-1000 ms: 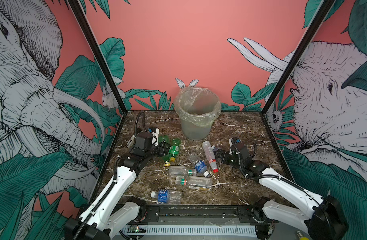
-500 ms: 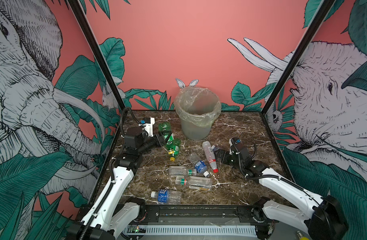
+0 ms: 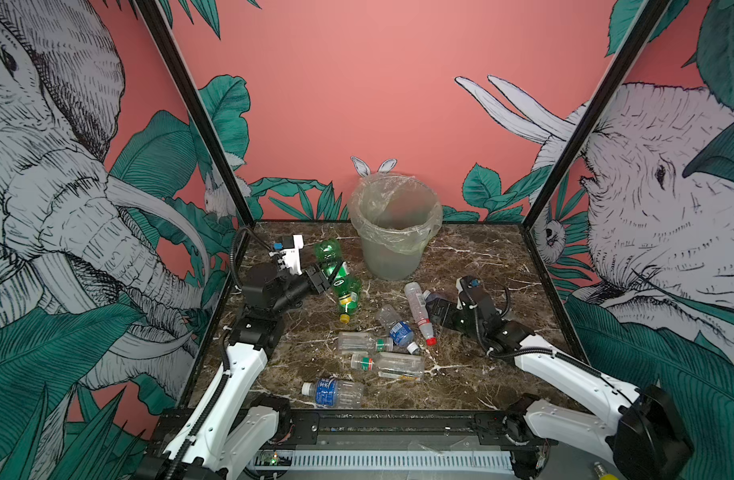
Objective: Throw the plastic bottles in the bin
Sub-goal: 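Carry the green bottle with the left gripper over the mesh bin and release it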
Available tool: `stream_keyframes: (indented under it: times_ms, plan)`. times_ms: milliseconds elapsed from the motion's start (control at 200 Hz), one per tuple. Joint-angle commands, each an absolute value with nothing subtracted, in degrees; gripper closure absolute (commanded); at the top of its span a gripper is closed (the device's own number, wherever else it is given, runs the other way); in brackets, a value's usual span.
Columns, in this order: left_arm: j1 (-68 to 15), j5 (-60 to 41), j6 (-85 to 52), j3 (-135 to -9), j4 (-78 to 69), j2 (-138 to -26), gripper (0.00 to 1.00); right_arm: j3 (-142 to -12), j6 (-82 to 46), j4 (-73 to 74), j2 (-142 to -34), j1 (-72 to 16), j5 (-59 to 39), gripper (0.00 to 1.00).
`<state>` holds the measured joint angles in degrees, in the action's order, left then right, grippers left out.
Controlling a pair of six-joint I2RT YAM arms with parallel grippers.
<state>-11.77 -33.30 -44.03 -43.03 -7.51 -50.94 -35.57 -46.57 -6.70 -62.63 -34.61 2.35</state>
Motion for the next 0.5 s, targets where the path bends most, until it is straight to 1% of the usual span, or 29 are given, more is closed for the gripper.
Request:
stream_keyframes:
  times_ms: [0, 215, 335, 410, 455, 495]
  plan:
    - [-11.39, -29.57, -43.87, -48.56, -4.58, -52.17, 0.45, -35.46, -47.55, -4.13, -63.17, -34.81, 3.17, 0.01]
    - [-12.57, -31.85, -45.23, -63.64, -4.13, -65.76, 0.45, -35.64, -48.16, -4.02, -62.78, -34.80, 2.81, 0.01]
    - [-16.32, -28.05, -42.76, -75.27, -0.55, -75.86, 0.44, -35.60, -48.34, -5.13, -61.18, -34.78, 3.43, 0.01]
    - [-19.48, -25.99, -43.74, -85.40, 0.92, -85.06, 0.43, -35.52, -48.17, -5.78, -60.18, -34.80, 3.86, 0.01]
    - [-21.52, -24.94, -42.63, -94.23, 4.98, -91.47, 0.38, -35.61, -48.11, -6.24, -59.76, -34.75, 4.27, 0.01]
    - [-22.91, -24.34, -39.56, -103.17, 10.23, -97.54, 0.23, -35.76, -48.09, -6.91, -59.52, -34.78, 4.55, 0.01]
